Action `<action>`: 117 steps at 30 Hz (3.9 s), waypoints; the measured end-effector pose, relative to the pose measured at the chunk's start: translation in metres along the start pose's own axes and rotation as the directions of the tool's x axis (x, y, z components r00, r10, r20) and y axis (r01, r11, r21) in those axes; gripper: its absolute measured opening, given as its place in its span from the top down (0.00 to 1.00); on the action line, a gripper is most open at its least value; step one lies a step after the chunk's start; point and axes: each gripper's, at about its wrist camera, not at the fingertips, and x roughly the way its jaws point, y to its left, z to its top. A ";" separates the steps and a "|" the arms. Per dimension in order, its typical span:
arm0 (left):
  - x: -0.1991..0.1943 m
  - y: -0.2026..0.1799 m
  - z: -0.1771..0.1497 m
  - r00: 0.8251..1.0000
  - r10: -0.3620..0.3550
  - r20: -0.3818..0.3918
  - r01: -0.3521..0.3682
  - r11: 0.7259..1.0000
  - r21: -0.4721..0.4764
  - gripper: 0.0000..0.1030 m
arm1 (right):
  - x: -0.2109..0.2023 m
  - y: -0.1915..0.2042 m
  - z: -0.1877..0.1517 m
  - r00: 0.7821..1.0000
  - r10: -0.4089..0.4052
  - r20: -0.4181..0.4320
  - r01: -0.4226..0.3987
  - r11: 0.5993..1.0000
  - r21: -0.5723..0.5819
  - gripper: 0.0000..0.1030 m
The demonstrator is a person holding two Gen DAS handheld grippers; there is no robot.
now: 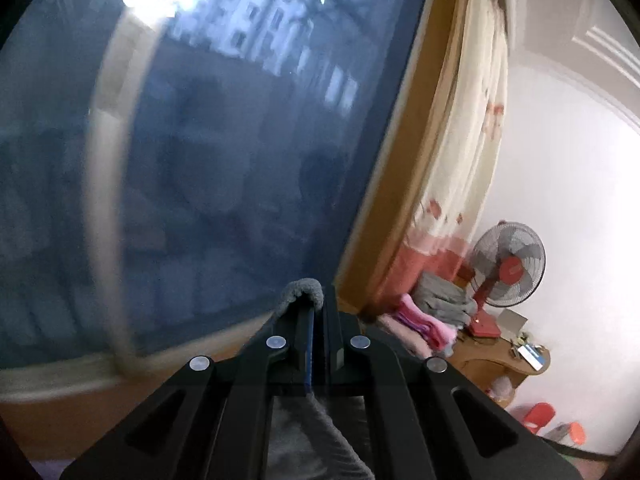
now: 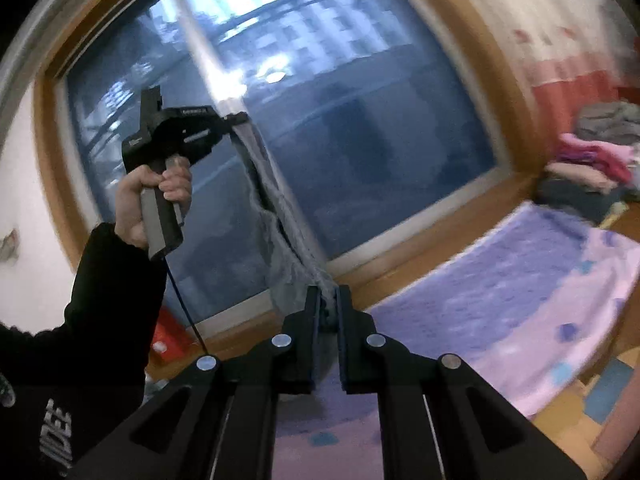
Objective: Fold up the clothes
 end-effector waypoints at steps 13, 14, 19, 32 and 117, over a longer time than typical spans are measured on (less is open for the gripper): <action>0.272 -0.102 -0.064 0.959 0.009 -0.284 -0.004 1.000 0.019 0.98 | 0.001 -0.250 0.074 0.959 -0.279 -0.050 0.283 0.932 0.225 0.95; 0.295 -0.102 -0.070 0.953 0.007 -0.303 -0.002 1.000 0.017 0.98 | 0.010 -0.268 0.075 0.952 -0.296 -0.072 0.305 0.923 0.236 0.95; 0.409 -0.092 -0.106 0.903 -0.045 -0.428 0.012 0.997 -0.078 0.98 | 0.058 -0.347 0.075 0.905 -0.377 -0.196 0.419 0.868 0.268 0.95; 0.570 -0.089 -0.220 0.782 0.012 -0.623 -0.142 0.977 -0.159 0.98 | 0.126 -0.482 0.029 0.792 -0.365 -0.488 0.547 0.780 0.304 0.95; -0.155 0.218 -0.276 0.863 0.484 -0.148 -0.440 0.572 -0.693 0.93 | 0.320 -0.075 -0.085 0.652 0.388 -0.651 -0.262 0.921 0.287 0.91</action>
